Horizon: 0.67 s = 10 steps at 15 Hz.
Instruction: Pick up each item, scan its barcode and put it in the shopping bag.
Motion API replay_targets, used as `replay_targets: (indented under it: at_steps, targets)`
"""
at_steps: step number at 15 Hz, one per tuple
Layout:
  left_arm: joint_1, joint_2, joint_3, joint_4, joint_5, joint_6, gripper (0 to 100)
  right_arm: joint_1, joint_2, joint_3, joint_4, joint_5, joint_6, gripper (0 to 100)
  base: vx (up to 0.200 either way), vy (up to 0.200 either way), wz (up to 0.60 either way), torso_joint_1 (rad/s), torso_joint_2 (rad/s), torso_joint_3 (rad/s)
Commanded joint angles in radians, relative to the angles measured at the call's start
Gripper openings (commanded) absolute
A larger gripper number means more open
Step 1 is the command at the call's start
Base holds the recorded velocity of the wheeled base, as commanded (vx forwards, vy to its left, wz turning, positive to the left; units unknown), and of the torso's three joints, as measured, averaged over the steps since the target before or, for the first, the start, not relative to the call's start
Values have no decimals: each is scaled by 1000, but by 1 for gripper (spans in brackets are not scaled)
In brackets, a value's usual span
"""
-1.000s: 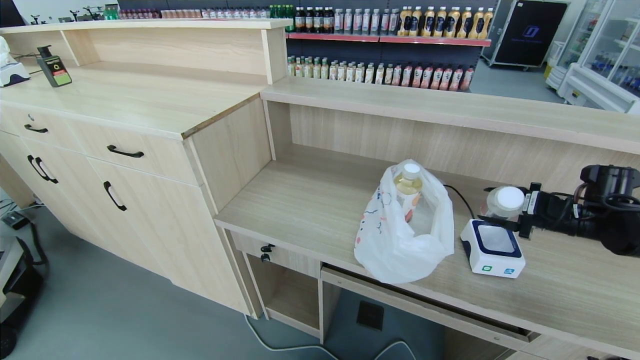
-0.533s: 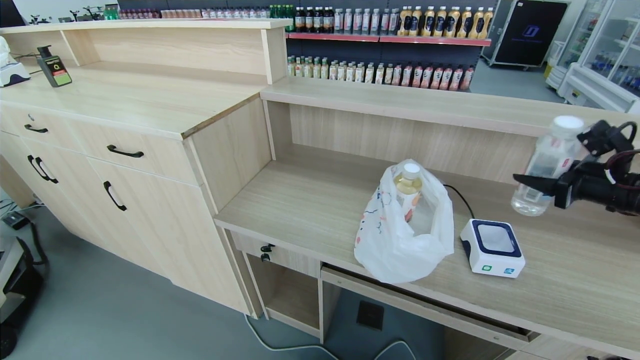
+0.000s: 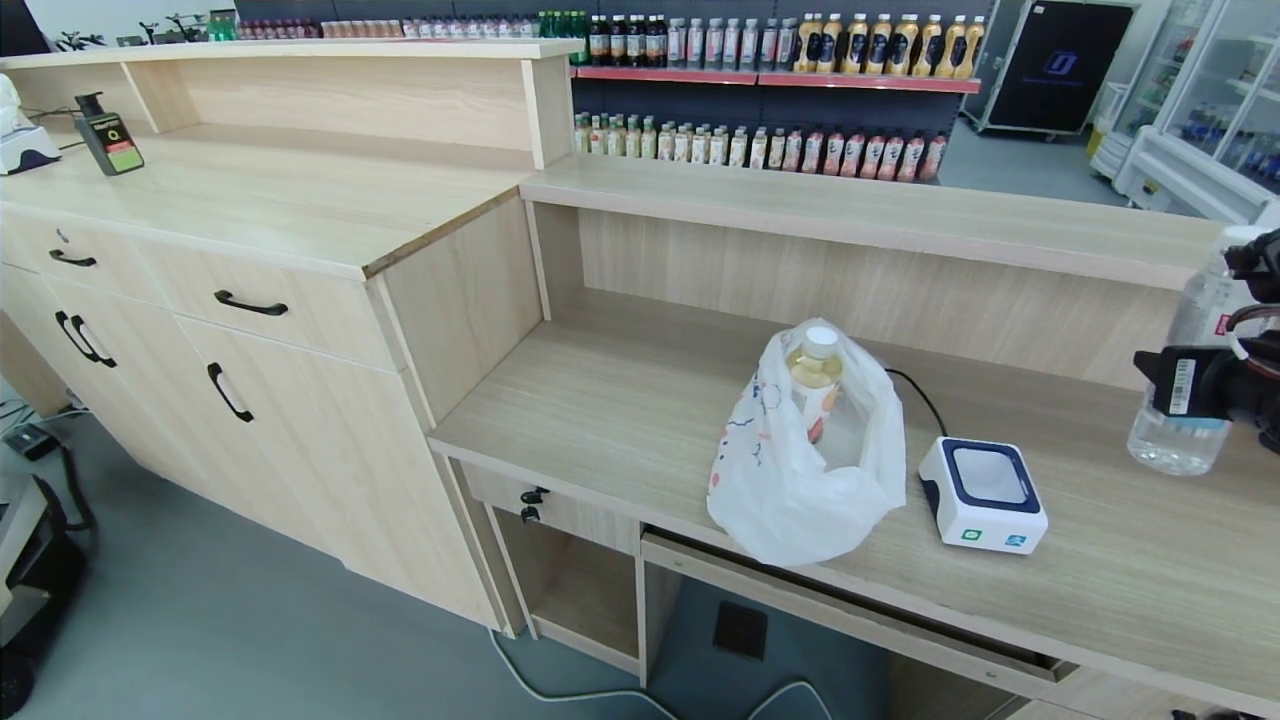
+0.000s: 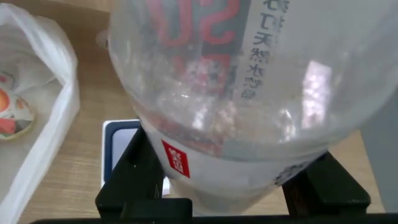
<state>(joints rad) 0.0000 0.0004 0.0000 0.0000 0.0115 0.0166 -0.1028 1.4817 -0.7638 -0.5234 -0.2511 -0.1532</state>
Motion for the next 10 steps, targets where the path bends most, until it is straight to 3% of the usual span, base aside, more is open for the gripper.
replay_targets:
  at_steps: [1,6,7,10]
  targets:
    - [0,0,0,0,1,0,0,40,-40,3,-3,-5,-32,0,0,0,0,0,0,0]
    - [0,0,0,0,1,0,0,183,-86,1,-18,46,-117,0,0,0,600,1,1,2]
    - [0,0,0,0,1,0,0,198,-83,-8,-15,133,-132,0,0,0,600,-2,-2,7]
    - [0,0,0,0,1,0,0,158,-75,-3,10,526,-134,0,0,0,0,0,0,0]
